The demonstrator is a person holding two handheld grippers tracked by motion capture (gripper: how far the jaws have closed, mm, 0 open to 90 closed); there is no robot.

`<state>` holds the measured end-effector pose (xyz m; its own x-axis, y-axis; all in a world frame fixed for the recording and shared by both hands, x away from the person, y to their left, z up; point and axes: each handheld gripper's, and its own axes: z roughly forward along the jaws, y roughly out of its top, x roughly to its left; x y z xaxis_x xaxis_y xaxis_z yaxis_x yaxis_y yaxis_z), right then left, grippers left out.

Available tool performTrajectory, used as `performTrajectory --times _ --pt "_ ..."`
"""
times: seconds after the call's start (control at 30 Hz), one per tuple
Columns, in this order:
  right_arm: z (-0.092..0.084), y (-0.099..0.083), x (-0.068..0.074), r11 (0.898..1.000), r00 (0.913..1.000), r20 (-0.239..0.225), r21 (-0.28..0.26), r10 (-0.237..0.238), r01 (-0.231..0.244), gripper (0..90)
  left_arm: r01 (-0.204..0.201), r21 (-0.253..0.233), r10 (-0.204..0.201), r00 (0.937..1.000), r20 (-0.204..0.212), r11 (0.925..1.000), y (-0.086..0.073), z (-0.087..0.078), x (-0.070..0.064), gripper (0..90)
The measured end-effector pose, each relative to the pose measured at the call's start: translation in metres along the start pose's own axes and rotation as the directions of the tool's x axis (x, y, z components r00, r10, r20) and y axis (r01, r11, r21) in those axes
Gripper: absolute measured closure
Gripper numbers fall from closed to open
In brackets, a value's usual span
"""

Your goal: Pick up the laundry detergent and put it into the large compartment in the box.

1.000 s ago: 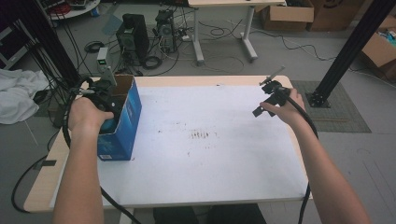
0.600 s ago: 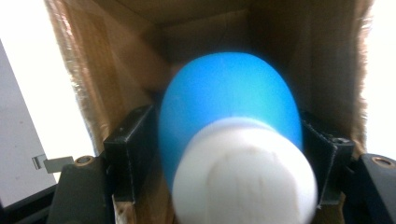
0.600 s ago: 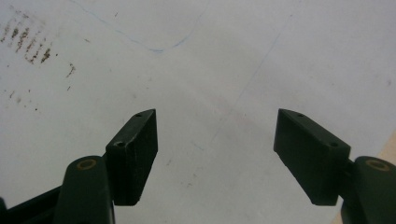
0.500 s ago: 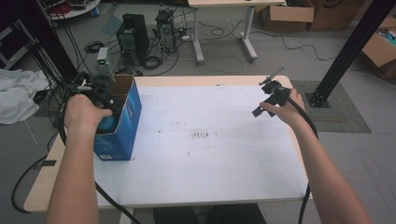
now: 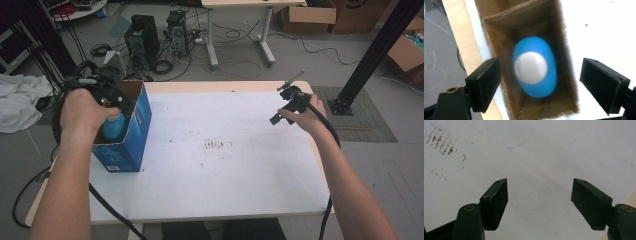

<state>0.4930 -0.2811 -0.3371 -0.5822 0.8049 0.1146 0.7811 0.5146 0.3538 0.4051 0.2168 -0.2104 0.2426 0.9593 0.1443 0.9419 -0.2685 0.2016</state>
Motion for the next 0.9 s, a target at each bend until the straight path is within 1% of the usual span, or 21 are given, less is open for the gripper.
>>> performTrajectory --times 0.1,0.2,0.3,0.47,0.5,0.53,0.6,0.67,0.7,0.8,0.83,0.87,0.9 --pt "-0.002 0.001 0.001 1.0 1.0 0.001 -0.005 -0.001 0.001 29.0 -0.044 -0.027 0.045 0.999 0.002 0.9987 0.001 -0.009 -0.012 17.1" --pt "-0.003 0.003 0.003 1.0 1.0 0.002 0.0 -0.003 0.003 28.8 -0.101 -0.057 0.103 0.9945 0.022 0.9932 0.003 -0.013 -0.03 16.9" --pt "-0.003 0.005 0.004 1.0 1.0 0.001 -0.002 -0.01 0.01 28.5 -0.157 -0.072 0.16 0.9866 0.033 0.9849 0.007 -0.014 -0.05 16.2" --pt "-0.005 0.008 0.004 1.0 0.9999 0.003 -0.003 -0.017 0.017 28.1 -0.226 -0.107 0.235 0.9693 0.073 0.9682 0.013 -0.011 -0.078 15.6" --pt "-0.007 0.009 0.004 1.0 0.9999 0.001 -0.004 -0.015 0.015 28.1 -0.264 -0.113 0.274 0.9588 0.077 0.9578 0.015 -0.008 -0.089 15.6" --pt "-0.007 0.009 0.004 1.0 0.9999 0.001 -0.004 -0.015 0.015 28.1 -0.264 -0.113 0.274 0.9588 0.077 0.9578 0.015 -0.008 -0.089 15.6" --pt "-0.008 0.009 0.004 1.0 0.9999 0.005 -0.006 -0.015 0.015 28.0 -0.297 -0.134 0.309 0.9476 0.081 0.9455 0.017 -0.005 -0.1 15.6" --pt "-0.009 0.01 0.004 1.0 0.9999 0.007 -0.006 -0.015 0.015 28.0 -0.32 -0.15 0.336 0.9365 0.1 0.9355 0.018 -0.001 -0.111 15.6" --pt "-0.009 0.01 0.004 1.0 0.9998 0.007 -0.007 -0.016 0.016 28.1 -0.338 -0.155 0.355 0.9291 0.103 0.9284 0.018 0.001 -0.117 15.6" --pt "-0.009 0.01 0.004 1.0 0.9998 0.003 -0.01 -0.021 0.021 28.0 -0.377 -0.166 0.398 0.9103 0.115 0.9112 0.017 0.011 -0.136 15.5" --pt "-0.009 0.01 0.004 1.0 0.9998 0.0 -0.008 -0.02 0.02 28.0 -0.392 -0.164 0.413 0.9027 0.12 0.905 0.017 0.015 -0.142 15.5" --pt "-0.009 0.01 0.004 1.0 0.9998 -0.001 -0.007 -0.022 0.022 28.0 -0.41 -0.16 0.431 0.8937 0.126 0.8979 0.017 0.018 -0.148 15.7" --pt "-0.01 0.01 0.004 1.0 0.9997 -0.001 -0.01 -0.023 0.023 27.6 -0.421 -0.156 0.442 0.8869 0.135 0.8934 0.016 0.022 -0.154 15.9"
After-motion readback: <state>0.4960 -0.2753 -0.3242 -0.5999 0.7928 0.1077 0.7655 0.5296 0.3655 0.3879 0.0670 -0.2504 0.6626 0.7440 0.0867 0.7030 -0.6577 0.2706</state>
